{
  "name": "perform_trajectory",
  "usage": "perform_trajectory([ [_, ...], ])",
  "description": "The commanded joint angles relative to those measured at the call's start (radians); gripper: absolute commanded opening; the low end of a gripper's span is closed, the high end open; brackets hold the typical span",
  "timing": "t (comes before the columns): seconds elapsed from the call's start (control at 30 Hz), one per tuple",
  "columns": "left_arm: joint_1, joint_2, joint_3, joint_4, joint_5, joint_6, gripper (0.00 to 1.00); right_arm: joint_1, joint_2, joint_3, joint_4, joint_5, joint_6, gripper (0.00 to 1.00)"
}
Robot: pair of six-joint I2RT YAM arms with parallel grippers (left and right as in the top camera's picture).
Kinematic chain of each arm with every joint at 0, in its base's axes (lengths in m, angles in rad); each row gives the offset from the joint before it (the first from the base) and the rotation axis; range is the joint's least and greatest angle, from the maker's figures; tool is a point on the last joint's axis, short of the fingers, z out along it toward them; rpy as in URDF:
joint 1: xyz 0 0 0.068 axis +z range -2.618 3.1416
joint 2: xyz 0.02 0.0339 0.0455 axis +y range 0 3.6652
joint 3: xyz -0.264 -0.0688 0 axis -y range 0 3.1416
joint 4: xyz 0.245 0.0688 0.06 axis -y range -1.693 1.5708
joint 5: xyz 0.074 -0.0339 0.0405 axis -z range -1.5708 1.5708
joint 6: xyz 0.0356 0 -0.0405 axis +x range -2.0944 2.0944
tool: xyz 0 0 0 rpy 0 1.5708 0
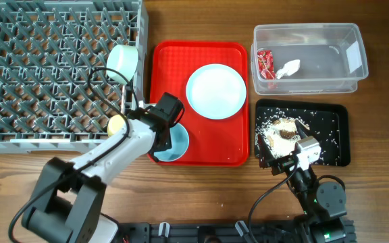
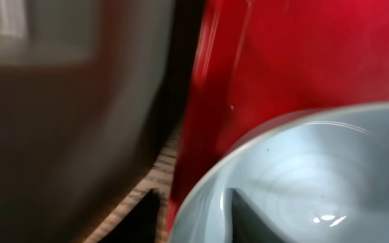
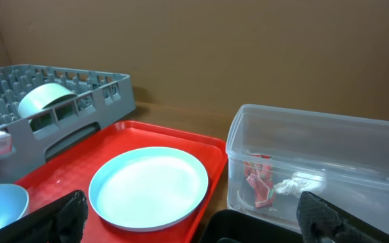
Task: Sort waste into correct bins and load items into the dishwasher rack
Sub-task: 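Move the left gripper to the small light-blue bowl and grasp rim, then lift the light-blue bowl and carry it over the rack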
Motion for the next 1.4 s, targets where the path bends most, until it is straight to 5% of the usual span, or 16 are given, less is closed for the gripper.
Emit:
perform_trajectory([
  [0.0, 0.001, -0.004, 0.015, 0.016, 0.090, 0.002, 0.09, -0.005, -0.013, -0.002, 0.006, -0.016, 0.014, 1.00],
  [0.37, 0.005, -0.076, 0.218, -0.147, 0.089, 0.063, 0.04, -0.005, -0.013, -0.002, 0.006, -0.015, 0.014, 1.00],
  [0.6, 0.007, -0.124, 0.402, -0.435, -0.510, 0.068, 0.04, -0.005, -0.013, -0.002, 0.006, -0.015, 0.014, 1.00],
  [0.8, 0.009, -0.137, 0.411, -0.504, -0.766, -0.007, 0.04, -0.005, -0.013, -0.002, 0.006, -0.015, 0.014, 1.00],
  [0.97, 0.019, -0.135, 0.411, -0.444, -1.028, 0.005, 0.04, -0.005, -0.013, -0.002, 0.006, -0.016, 0.014, 1.00],
  [1.03, 0.044, -0.129, 0.411, -0.338, -1.130, 0.123, 0.04, -0.005, -0.013, -0.002, 0.006, -0.016, 0.014, 1.00],
  [1.1, 0.092, -0.111, 0.411, -0.260, -1.082, 0.294, 0.04, -0.005, -0.013, -0.002, 0.006, -0.016, 0.014, 1.00],
  [1.37, 0.186, -0.078, 0.339, -0.211, -1.049, 0.311, 0.04, -0.005, -0.013, -0.002, 0.006, -0.015, 0.014, 1.00],
])
